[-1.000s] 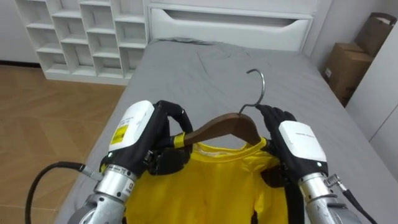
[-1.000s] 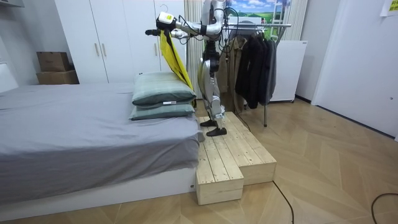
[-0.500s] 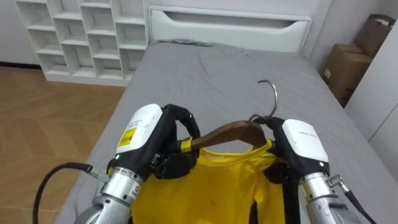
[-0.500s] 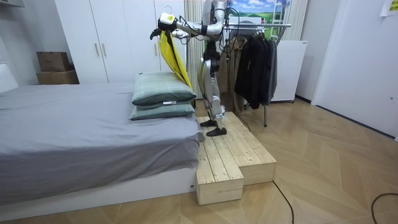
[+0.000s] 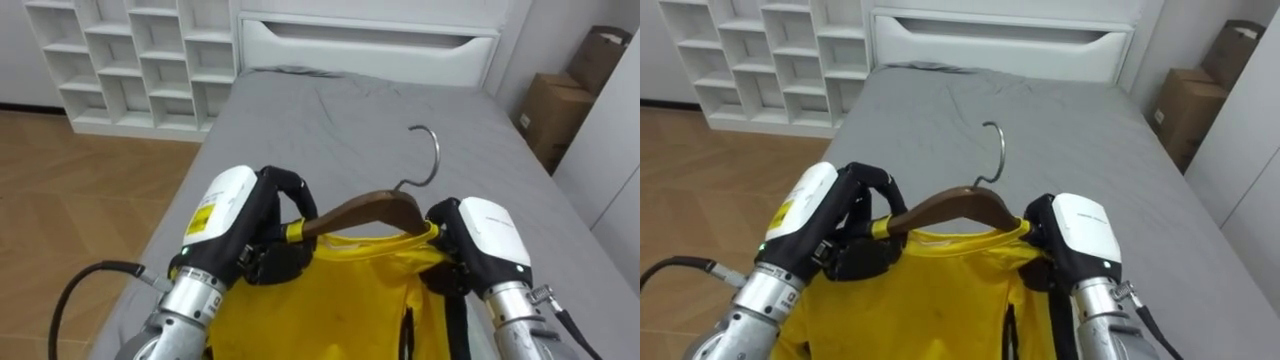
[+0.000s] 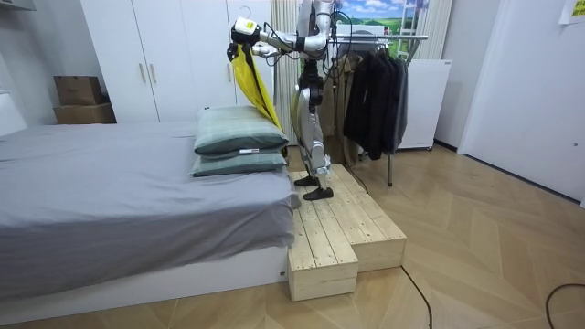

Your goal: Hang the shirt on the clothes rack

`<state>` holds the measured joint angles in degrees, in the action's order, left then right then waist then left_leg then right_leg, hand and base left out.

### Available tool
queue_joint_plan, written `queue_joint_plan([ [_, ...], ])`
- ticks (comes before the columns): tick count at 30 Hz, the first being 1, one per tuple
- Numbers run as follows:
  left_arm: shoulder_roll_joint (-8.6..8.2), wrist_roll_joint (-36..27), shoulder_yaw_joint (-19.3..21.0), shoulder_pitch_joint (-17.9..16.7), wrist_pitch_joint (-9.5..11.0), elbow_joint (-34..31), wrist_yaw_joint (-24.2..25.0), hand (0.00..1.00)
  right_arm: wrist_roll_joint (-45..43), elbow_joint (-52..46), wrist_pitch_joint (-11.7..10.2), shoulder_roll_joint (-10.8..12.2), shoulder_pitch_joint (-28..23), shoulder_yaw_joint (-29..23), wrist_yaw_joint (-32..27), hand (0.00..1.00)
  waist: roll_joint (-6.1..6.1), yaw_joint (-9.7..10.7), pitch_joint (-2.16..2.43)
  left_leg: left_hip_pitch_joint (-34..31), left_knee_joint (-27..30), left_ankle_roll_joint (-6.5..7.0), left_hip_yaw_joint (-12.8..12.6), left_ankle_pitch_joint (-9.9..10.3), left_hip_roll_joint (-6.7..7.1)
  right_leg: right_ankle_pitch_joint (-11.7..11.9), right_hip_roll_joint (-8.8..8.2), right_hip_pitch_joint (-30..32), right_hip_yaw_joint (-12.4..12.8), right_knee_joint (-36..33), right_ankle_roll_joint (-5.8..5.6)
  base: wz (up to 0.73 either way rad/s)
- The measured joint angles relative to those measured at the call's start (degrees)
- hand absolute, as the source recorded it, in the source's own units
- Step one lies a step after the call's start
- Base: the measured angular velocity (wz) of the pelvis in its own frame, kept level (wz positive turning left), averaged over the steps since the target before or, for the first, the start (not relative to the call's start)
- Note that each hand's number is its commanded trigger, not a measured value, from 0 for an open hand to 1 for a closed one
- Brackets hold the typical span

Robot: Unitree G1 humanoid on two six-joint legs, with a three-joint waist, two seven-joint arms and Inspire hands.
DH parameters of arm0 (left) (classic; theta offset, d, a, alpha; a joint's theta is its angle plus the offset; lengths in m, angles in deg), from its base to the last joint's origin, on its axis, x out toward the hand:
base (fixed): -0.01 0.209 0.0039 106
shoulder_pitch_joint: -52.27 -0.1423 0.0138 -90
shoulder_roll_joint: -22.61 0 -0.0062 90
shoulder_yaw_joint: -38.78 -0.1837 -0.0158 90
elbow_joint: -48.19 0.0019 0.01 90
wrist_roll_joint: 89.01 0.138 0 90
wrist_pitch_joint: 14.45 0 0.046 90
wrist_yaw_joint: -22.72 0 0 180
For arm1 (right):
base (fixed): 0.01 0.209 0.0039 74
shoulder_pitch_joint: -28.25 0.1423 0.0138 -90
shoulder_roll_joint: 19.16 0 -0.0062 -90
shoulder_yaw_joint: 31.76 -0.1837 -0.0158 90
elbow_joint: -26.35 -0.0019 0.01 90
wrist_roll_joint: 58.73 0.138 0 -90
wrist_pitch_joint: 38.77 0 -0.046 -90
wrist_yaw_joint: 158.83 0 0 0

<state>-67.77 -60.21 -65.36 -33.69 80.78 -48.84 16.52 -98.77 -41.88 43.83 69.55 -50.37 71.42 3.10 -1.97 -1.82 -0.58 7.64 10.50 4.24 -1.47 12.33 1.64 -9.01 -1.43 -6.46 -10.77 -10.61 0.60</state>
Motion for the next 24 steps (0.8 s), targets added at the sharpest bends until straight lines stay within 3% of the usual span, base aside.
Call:
queue_joint_plan([
  [6, -0.01, 0.0, 0.5, 0.0, -0.7, 0.0, -0.8, 1.00, 0.1, 0.0, -1.2, -0.1, 0.0, 1.3, 0.0, 1.00, 0.00, 0.0, 0.00, 0.0, 0.0, 0.00, 0.0, 0.0, 0.01, 0.0, -0.01, 0.0, 0.0, 0.0, 0.00, 0.00],
  [13, -1.63, -1.1, -0.3, 0.0, -0.7, 0.0, -0.8, 1.00, -0.2, 0.0, -1.5, 0.0, 0.0, 2.8, 0.1, 1.00, 0.02, 0.0, -0.01, 0.0, 0.0, 0.00, 0.0, 0.0, 0.01, 0.0, -0.04, -0.1, -0.1, 0.0, 0.00, 0.00],
  [14, -1.58, -1.3, -0.3, 0.0, -0.7, 0.0, -0.8, 0.87, -0.1, 0.0, -1.5, 0.0, 0.0, 2.9, 0.1, 1.00, 0.02, 0.0, -0.01, 0.0, 0.0, 0.00, 0.0, 0.0, 0.00, 0.0, -0.04, 0.0, -0.1, 0.0, 0.00, 0.00],
  [15, -1.56, -1.3, -0.3, 0.0, -0.8, 0.0, -0.7, 0.13, 0.0, 0.0, -1.5, 0.0, 0.0, 3.0, 0.1, 1.00, 0.02, 0.1, -0.01, -0.1, 0.0, 0.00, 0.0, 0.0, 0.00, 0.0, -0.04, 0.0, -0.1, 0.0, 0.00, 0.00],
  [16, -1.56, -1.3, -0.3, 0.0, -0.8, 0.0, -0.7, 0.00, 0.0, 0.0, -1.4, 0.0, 0.0, 3.0, 0.1, 1.00, 0.02, 0.1, -0.01, -0.1, 0.0, 0.00, 0.0, 0.0, 0.00, 0.0, -0.05, 0.0, -0.1, 0.0, 0.00, 0.00],
  [24, -3.20, -5.0, -2.3, 0.0, -0.9, 0.0, 1.2, 0.00, -1.2, 0.1, -0.7, 0.0, 0.0, 3.0, 1.1, 1.00, 0.02, 0.0, -0.01, -0.1, 0.0, 0.00, 0.0, 0.0, 0.04, 0.0, -0.17, 0.0, -0.4, 0.0, -0.01, 0.00],
])
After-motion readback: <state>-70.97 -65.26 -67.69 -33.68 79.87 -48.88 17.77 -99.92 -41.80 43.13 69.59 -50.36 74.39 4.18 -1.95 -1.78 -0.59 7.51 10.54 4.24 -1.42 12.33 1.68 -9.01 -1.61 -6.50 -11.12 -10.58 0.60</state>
